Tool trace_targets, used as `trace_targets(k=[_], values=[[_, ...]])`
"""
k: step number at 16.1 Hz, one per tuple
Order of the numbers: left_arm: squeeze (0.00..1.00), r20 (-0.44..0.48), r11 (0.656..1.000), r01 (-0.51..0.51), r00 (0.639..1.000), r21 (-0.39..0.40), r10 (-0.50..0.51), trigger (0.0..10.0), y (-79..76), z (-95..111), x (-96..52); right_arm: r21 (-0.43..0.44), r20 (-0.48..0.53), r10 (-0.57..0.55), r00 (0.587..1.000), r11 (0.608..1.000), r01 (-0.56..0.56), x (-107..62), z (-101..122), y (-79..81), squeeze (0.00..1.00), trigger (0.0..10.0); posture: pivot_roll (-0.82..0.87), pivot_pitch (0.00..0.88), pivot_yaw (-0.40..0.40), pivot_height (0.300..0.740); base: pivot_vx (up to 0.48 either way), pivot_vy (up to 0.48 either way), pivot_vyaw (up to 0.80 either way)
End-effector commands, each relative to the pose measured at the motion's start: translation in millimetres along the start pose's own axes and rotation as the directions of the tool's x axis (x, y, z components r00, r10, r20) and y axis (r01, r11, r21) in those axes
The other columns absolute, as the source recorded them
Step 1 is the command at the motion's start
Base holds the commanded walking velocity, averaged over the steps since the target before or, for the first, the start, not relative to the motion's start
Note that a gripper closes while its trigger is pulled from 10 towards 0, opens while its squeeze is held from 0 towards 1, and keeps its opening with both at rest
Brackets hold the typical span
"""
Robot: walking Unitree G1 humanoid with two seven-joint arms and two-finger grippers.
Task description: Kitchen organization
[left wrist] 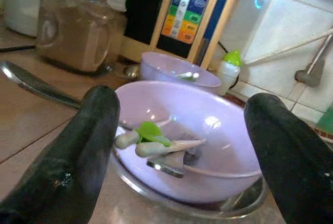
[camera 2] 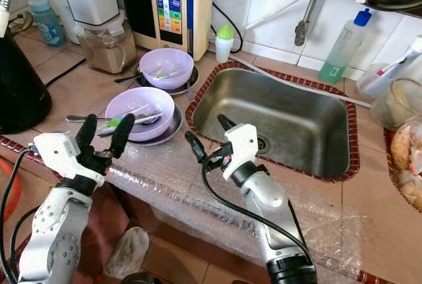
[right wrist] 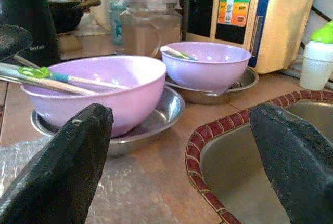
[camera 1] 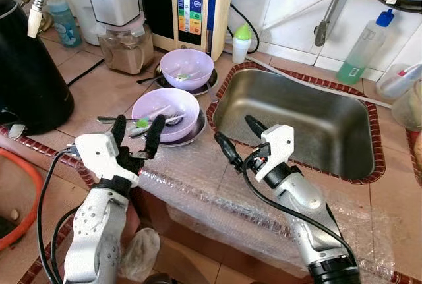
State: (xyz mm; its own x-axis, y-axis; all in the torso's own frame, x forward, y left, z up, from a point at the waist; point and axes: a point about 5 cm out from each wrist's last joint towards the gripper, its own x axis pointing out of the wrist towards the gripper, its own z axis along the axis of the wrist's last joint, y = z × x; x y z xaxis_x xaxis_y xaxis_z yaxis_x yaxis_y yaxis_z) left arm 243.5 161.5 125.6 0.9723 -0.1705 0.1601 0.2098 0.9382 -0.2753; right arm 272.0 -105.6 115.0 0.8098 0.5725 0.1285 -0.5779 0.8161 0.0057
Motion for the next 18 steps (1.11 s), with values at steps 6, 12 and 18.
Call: trace_targets(k=[6, 12, 18], values=[[0.0, -0.003, 1.0, 0.019, 1.0, -0.022, -0.02, 1.3, -3.8, 3.2, 8.6, -0.027, -0.013, 0.006, 1.0, 1.0, -0.007, -2.0, 0.4, 2.4, 0.0, 10.0, 0.04, 0.0, -0.024, 0.74, 0.0, 0.0, 0.0], [0.14, 0.042, 0.992, 0.095, 0.994, 0.082, -0.099, 10.0, -15.7, 16.2, 14.0, -0.05, -0.012, -0.044, 0.999, 0.998, 0.044, 0.7, 1.4, -2.2, 0.0, 10.0, 0.05, 0.0, -0.031, 0.74, 0.0, 0.0, 0.0], [0.0, 0.056, 0.952, 0.056, 0.996, 0.301, -0.077, 10.0, -15.2, 20.9, -13.5, -0.076, -0.06, -0.112, 0.992, 0.991, 0.108, -10.0, -8.1, -4.0, 0.0, 10.0, 0.06, 0.006, -0.032, 0.74, 0.0, 0.0, 0.0]])
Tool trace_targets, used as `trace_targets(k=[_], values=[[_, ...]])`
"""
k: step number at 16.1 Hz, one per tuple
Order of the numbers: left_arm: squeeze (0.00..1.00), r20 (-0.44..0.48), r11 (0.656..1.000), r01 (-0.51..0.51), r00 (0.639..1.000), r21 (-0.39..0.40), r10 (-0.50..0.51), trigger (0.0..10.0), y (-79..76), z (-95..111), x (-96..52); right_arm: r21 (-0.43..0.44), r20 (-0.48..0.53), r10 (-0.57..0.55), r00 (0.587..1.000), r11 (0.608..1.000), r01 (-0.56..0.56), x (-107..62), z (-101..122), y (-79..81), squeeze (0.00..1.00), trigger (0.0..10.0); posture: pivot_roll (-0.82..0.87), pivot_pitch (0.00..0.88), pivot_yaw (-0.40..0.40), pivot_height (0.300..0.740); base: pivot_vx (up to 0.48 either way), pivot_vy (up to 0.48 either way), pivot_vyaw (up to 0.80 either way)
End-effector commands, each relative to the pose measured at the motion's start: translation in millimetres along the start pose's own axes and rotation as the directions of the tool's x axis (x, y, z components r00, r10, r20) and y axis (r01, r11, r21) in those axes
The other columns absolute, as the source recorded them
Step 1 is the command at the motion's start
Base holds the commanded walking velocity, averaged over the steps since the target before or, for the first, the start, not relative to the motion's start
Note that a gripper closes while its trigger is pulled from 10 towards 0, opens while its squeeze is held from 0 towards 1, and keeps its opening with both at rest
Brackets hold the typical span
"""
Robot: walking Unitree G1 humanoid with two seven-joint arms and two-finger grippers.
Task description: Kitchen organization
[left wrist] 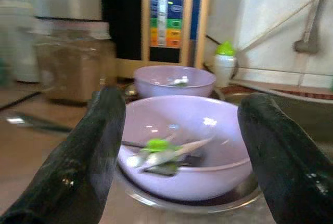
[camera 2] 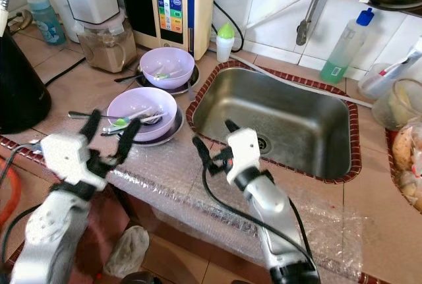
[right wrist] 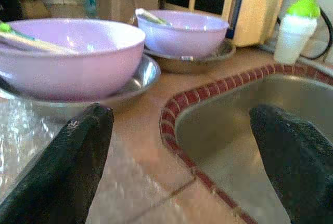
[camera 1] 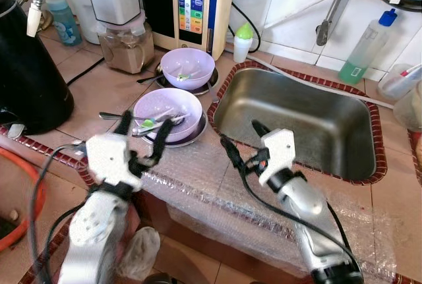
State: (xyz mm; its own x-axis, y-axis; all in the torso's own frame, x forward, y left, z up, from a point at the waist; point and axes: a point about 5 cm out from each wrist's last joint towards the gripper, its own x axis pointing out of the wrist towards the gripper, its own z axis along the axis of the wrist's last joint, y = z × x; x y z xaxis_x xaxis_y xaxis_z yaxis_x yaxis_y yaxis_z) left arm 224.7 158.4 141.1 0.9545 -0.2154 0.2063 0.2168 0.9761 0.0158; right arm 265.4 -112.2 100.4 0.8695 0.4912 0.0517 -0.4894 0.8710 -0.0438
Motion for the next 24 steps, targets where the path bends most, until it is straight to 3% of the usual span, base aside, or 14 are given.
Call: trace_targets(k=[1, 3, 4, 7, 9, 11, 12, 13, 21, 24], values=[[0.0, 0.03, 1.0, -0.016, 0.999, 0.026, 0.015, 10.0, 0.8, 6.5, -1.8, -0.007, 0.007, -0.021, 1.0, 1.0, 0.021, 0.1, 2.6, -2.1, 0.0, 10.0, 0.06, 0.004, -0.031, 0.74, 0.0, 0.0, 0.0], [0.0, 0.019, 0.994, -0.11, 0.994, 0.024, 0.11, 10.0, 13.4, 4.8, -10.2, -0.002, -0.002, -0.009, 1.0, 1.0, 0.009, 0.2, -1.0, 2.0, 0.0, 10.0, 0.07, 0.0, -0.032, 0.74, 0.0, 0.0, 0.0], [0.0, 0.011, 0.994, -0.109, 0.994, 0.009, 0.109, 10.0, 13.3, 3.3, -9.9, 0.004, -0.006, 0.001, 1.0, 1.0, -0.001, 0.6, -1.9, 3.2, 0.0, 10.0, 0.07, 0.0, -0.036, 0.74, 0.0, 0.0, 0.0], [0.0, -0.026, 0.995, -0.065, 0.998, -0.077, 0.064, 10.0, 5.6, -3.7, -7.2, 0.011, -0.004, 0.063, 0.998, 0.998, -0.063, 2.0, -1.9, 9.4, 0.0, 10.0, 0.08, 0.0, -0.042, 0.74, 0.0, 0.0, 0.0], [0.0, -0.06, 0.981, -0.032, 0.998, -0.193, 0.021, 10.0, 1.0, -10.6, -3.3, -0.002, 0.001, 0.086, 0.996, 0.996, -0.086, 5.6, -0.3, 11.5, 0.0, 10.0, 0.07, 0.0, -0.045, 0.74, 0.0, 0.0, 0.0], [0.0, -0.066, 0.973, -0.012, 0.998, -0.231, -0.003, 10.0, -0.4, -12.7, -0.3, -0.012, 0.005, 0.1, 0.995, 0.995, -0.1, 7.7, 0.6, 12.6, 0.0, 10.0, 0.07, 0.0, -0.041, 0.74, 0.0, 0.0, 0.0], [0.0, -0.081, 0.965, -0.001, 0.997, -0.263, -0.021, 1.6, -2.1, -16.6, 3.3, -0.025, 0.006, 0.113, 0.994, 0.993, -0.113, 9.8, 0.9, 13.0, 0.0, 10.0, 0.06, 0.0, -0.035, 0.74, 0.0, 0.0, 0.0], [0.0, -0.097, 0.961, -0.006, 0.995, -0.276, -0.021, 0.0, -2.3, -20.3, 4.9, -0.027, 0.007, 0.114, 0.993, 0.993, -0.114, 11.4, 1.2, 12.5, 0.0, 10.0, 0.06, 0.0, -0.031, 0.74, 0.0, 0.0, 0.0], [0.0, -0.044, 0.963, 0.034, 0.998, -0.268, -0.047, 0.0, -6.9, -11.9, 24.0, -0.06, 0.016, 0.132, 0.991, 0.99, -0.131, 16.1, 3.4, 10.7, 0.0, 10.0, 0.03, 0.008, -0.036, 0.74, 0.0, 0.0, 0.0], [0.0, -0.071, 0.958, 0.062, 0.994, -0.279, -0.086, 0.0, -16.1, -16.5, 16.3, -0.06, -0.004, 0.116, 0.993, 0.991, -0.116, 7.4, 0.0, 9.4, 0.0, 10.0, 0.03, 0.027, -0.057, 0.74, 0.0, 0.0, 0.0]])
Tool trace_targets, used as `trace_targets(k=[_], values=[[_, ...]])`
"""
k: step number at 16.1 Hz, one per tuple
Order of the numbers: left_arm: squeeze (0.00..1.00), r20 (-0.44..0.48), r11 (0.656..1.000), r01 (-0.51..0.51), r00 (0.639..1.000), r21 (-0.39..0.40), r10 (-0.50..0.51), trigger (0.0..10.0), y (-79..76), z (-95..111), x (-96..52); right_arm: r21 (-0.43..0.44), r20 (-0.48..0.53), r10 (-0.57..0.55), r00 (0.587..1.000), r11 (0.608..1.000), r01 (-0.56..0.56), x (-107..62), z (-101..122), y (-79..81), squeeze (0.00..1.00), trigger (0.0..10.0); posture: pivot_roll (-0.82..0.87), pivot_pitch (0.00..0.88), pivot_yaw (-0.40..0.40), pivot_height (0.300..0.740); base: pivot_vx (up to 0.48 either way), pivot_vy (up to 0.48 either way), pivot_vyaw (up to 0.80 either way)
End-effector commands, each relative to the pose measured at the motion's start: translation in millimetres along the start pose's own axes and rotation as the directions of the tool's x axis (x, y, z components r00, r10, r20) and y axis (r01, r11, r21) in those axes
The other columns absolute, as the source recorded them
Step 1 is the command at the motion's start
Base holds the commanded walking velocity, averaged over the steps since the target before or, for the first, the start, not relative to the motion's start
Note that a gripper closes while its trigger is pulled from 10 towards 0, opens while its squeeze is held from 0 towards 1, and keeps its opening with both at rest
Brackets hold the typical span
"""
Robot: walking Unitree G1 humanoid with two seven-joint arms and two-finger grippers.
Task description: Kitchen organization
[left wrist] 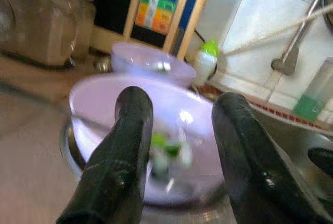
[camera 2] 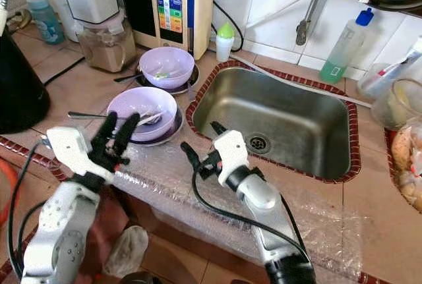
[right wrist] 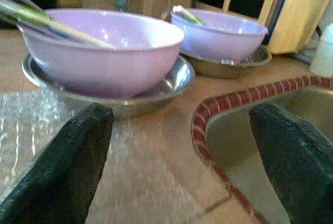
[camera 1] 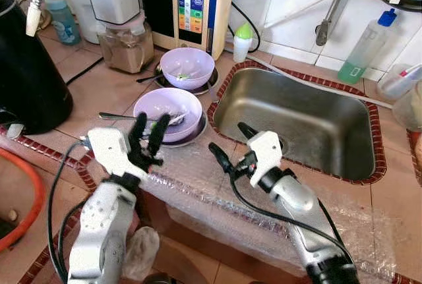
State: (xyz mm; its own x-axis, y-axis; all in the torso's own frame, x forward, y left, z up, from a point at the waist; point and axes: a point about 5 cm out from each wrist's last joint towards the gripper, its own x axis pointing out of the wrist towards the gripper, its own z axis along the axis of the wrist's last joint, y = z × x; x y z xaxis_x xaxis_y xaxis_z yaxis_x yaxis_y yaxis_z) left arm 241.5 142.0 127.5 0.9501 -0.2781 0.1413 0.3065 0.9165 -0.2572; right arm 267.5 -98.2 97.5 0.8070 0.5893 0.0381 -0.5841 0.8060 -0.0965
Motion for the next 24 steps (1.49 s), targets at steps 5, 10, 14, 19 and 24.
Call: trace_targets(k=[5, 10, 14, 19, 24], values=[[0.0, -0.076, 0.992, 0.115, 0.991, 0.046, -0.112, 10.0, -11.9, -7.0, 3.3, 0.002, -0.007, -0.024, 1.0, 1.0, 0.024, -4.3, -2.7, 1.0, 0.0, 10.0, 0.04, 0.006, -0.049, 0.74, 0.0, 0.0, 0.0], [0.0, -0.078, 0.979, 0.171, 0.984, 0.114, -0.162, 10.0, -16.9, -1.9, 10.6, -0.012, 0.013, -0.048, 0.999, 0.999, 0.048, 0.7, 0.3, -0.8, 0.0, 10.0, 0.04, 0.004, -0.028, 0.74, 0.0, 0.0, 0.0], [0.0, -0.064, 0.977, 0.165, 0.985, 0.137, -0.157, 8.0, -17.3, 0.8, 12.7, -0.021, 0.018, -0.043, 0.999, 0.999, 0.044, 2.5, 1.8, -0.9, 0.0, 10.0, 0.03, 0.008, -0.027, 0.74, 0.0, 0.0, 0.0], [0.0, 0.063, 0.959, 0.127, 0.987, 0.252, -0.148, 3.7, -16.8, 25.1, 16.5, -0.031, 0.029, -0.049, 0.998, 0.998, 0.05, 3.8, 4.6, -4.6, 0.0, 10.0, 0.03, 0.008, -0.029, 0.74, 0.0, 0.0, 0.0], [0.0, 0.132, 0.934, 0.14, 0.973, 0.329, -0.192, 3.4, -19.8, 43.9, 24.4, -0.024, 0.051, -0.078, 0.996, 0.997, 0.079, 11.4, 11.2, -9.6, 0.0, 10.0, 0.03, 0.003, -0.01, 0.74, 0.0, 0.0, 0.0]])
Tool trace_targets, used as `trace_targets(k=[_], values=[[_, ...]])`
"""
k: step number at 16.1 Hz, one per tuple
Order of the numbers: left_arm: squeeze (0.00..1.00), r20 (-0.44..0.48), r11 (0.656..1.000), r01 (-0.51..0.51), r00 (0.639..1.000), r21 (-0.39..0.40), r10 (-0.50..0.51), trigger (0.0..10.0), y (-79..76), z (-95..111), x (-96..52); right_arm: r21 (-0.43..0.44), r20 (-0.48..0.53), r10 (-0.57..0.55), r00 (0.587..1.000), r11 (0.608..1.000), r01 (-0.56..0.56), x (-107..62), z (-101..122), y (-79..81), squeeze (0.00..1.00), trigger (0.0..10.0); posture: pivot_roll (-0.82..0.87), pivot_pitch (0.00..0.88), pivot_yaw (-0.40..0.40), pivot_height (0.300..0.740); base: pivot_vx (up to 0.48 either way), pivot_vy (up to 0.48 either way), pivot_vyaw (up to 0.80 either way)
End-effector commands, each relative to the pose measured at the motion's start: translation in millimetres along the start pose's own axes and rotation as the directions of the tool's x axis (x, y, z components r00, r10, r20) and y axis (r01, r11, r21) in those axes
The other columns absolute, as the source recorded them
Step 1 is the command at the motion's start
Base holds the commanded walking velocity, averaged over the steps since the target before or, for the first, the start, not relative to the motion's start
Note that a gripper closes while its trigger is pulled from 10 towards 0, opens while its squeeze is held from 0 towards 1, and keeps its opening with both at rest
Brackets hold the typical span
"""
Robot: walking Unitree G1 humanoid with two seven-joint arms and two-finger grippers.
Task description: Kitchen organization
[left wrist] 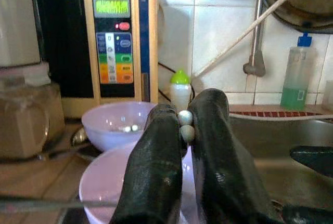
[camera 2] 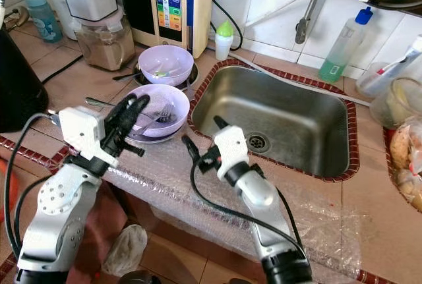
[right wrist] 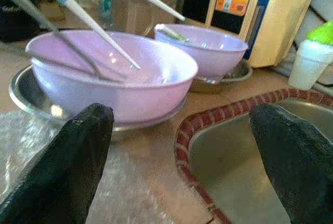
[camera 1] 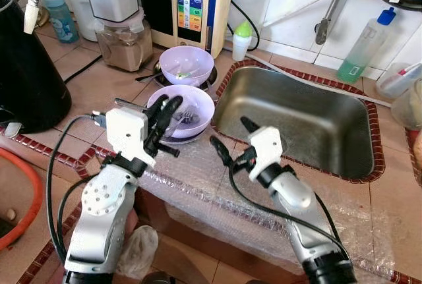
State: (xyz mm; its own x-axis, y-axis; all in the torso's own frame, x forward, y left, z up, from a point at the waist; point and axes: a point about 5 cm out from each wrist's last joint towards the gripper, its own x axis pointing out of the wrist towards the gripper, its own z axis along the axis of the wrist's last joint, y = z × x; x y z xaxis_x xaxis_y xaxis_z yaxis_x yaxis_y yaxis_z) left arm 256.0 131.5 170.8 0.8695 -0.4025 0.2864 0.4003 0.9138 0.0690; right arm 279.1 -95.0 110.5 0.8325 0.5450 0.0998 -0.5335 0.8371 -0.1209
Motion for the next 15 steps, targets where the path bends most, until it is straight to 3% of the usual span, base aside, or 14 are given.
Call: trace_targets(k=[1, 5, 7, 8, 9, 10, 15], values=[[0.0, 0.039, 0.999, 0.007, 0.999, 0.035, -0.009, 3.4, 0.3, 9.3, 4.5, 0.004, 0.002, -0.029, 1.0, 1.0, 0.029, 1.3, 1.0, -5.3, 0.0, 10.0, 0.03, 0.002, -0.007, 0.74, 0.0, 0.0, 0.0], [0.0, 0.073, 0.995, 0.061, 0.995, 0.076, -0.066, 3.8, -0.4, 20.8, 13.7, -0.06, 0.028, -0.075, 0.997, 0.995, 0.077, 8.2, 7.5, -5.7, 0.0, 10.0, 0.03, 0.0, -0.007, 0.74, 0.0, 0.0, 0.0], [0.0, 0.08, 0.991, 0.12, 0.989, 0.063, -0.125, 3.5, -6.2, 25.8, 19.2, -0.01, 0.041, -0.052, 0.998, 0.999, 0.052, 11.2, 11.6, -1.1, 0.0, 10.0, 0.03, 0.0, -0.011, 0.74, 0.0, 0.0, 0.0], [0.0, 0.085, 0.984, 0.167, 0.981, 0.057, -0.172, 2.5, -9.8, 29.8, 23.7, -0.047, 0.06, -0.051, 0.997, 0.997, 0.053, 12.7, 14.0, -1.2, 0.0, 10.0, 0.03, 0.0, -0.012, 0.74, 0.0, 0.0, 0.0], [0.0, 0.093, 0.971, 0.229, 0.968, 0.066, -0.235, 0.8, -13.2, 35.6, 29.2, -0.091, 0.051, -0.04, 0.998, 0.995, 0.045, 13.6, 15.3, -1.6, 0.0, 10.0, 0.03, 0.0, -0.014, 0.74, 0.0, 0.0, 0.0], [0.0, 0.092, 0.964, 0.255, 0.961, 0.07, -0.261, 0.0, -12.7, 38.5, 32.6, -0.097, 0.061, 0.006, 0.998, 0.995, 0.0, 12.8, 17.4, -0.5, 0.0, 10.0, 0.03, 0.0, -0.015, 0.74, 0.0, 0.0, 0.0], [0.0, 0.026, 0.928, 0.373, 0.927, 0.02, -0.373, 0.0, -13.5, 37.0, 40.4, -0.215, 0.129, -0.04, 0.991, 0.974, 0.067, 12.0, 29.0, -19.4, 0.0, 10.0, 0.02, 0.0, -0.009, 0.74, 0.0, 0.0, 0.0]])
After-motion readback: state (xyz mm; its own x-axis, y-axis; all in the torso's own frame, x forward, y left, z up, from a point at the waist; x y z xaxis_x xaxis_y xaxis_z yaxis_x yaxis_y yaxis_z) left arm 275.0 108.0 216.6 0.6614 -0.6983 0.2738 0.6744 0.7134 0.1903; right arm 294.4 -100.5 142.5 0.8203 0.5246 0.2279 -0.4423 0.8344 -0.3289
